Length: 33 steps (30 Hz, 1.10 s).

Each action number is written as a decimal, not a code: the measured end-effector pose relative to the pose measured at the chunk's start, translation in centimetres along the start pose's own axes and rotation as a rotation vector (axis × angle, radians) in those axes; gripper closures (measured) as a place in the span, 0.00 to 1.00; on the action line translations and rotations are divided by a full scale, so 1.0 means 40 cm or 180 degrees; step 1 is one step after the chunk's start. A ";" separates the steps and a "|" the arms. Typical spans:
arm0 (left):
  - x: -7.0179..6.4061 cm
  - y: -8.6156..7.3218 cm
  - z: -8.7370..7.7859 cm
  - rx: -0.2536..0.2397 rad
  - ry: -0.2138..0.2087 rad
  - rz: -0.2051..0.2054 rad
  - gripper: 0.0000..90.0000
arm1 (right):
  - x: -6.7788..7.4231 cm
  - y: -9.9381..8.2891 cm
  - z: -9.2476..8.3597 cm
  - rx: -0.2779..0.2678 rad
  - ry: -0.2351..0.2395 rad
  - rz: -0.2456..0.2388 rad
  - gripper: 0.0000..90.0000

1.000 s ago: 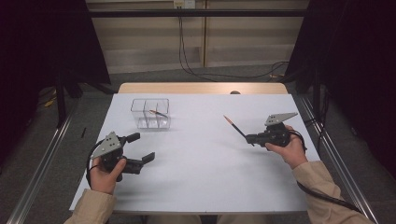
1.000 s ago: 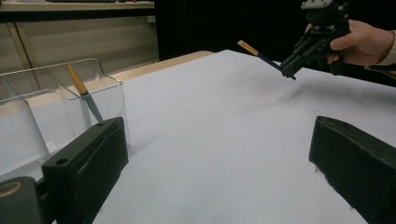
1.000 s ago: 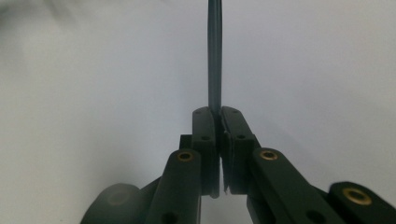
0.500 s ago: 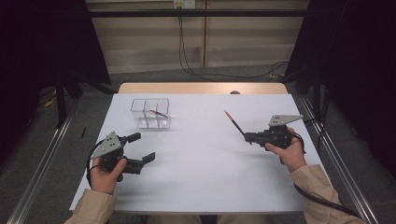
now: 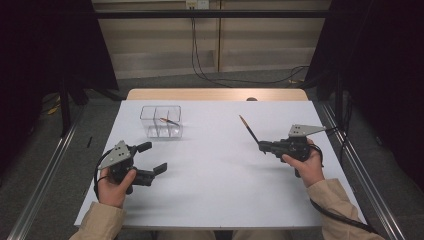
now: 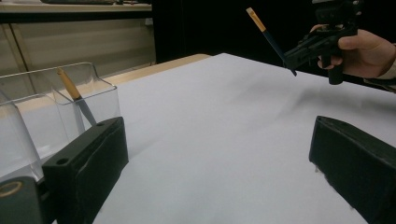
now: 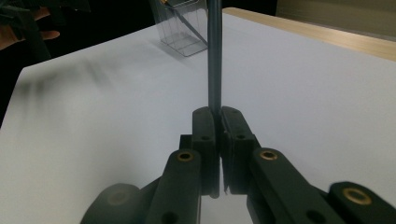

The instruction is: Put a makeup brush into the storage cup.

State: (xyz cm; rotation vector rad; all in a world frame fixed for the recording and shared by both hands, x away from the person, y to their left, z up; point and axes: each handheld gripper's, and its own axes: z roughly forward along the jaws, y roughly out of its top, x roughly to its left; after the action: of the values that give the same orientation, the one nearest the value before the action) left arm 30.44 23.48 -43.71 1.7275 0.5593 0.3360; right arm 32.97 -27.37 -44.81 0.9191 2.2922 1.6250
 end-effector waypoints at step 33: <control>-0.001 0.008 0.031 -0.0014 -0.0062 -0.0033 0.05 | 0.060 0.022 0.041 -0.0402 0.0273 -0.0073 0.95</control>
State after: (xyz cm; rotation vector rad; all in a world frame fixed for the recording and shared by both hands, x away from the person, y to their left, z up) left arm 31.09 22.36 -43.70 1.7212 0.5528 0.3125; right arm 32.18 -24.48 -44.19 0.8067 2.2149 1.8091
